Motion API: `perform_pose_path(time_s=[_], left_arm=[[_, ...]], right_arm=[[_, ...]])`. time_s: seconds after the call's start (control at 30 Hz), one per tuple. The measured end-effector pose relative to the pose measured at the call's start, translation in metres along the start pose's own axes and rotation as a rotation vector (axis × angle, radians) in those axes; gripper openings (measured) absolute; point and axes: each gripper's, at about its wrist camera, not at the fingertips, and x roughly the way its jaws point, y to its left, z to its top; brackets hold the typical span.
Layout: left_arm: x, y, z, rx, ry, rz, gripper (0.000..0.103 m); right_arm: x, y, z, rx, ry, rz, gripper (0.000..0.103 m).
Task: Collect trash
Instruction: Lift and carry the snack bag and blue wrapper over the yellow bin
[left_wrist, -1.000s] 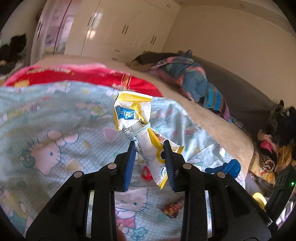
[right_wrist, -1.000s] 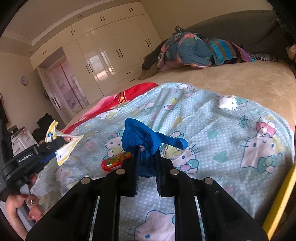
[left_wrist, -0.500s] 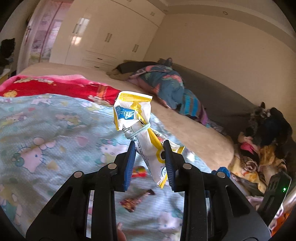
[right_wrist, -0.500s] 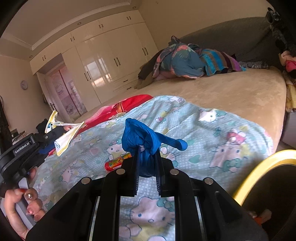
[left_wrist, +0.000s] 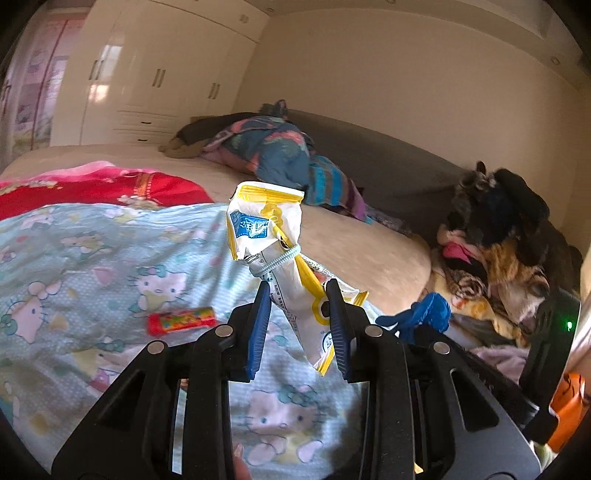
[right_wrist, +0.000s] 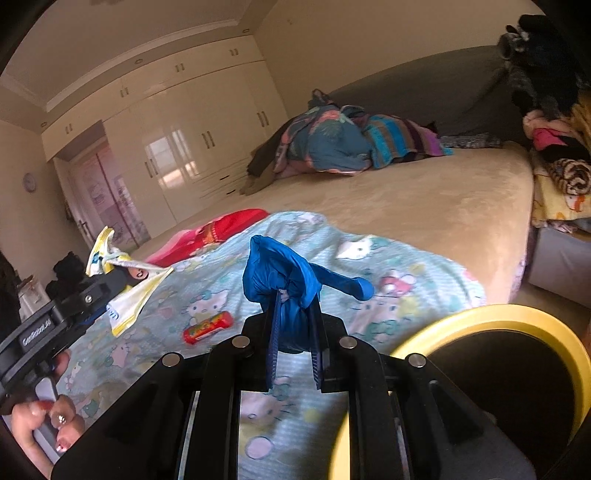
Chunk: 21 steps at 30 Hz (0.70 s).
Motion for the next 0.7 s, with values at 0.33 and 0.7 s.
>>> perform_pose_path(time_s=[0.33, 0.7], left_arm=[[0.004, -0.041, -0.019, 0.093, 0.045, -0.071, 0.024], [0.012, -0.079, -0.040, 0.183, 0.098, -0.151, 0.024]], right_arm=[[-0.021, -0.039, -0.007, 0.052, 0.005, -0.107, 0.014], [-0.038, -0.080, -0.023, 0.112, 0.034, -0.235, 0.014]])
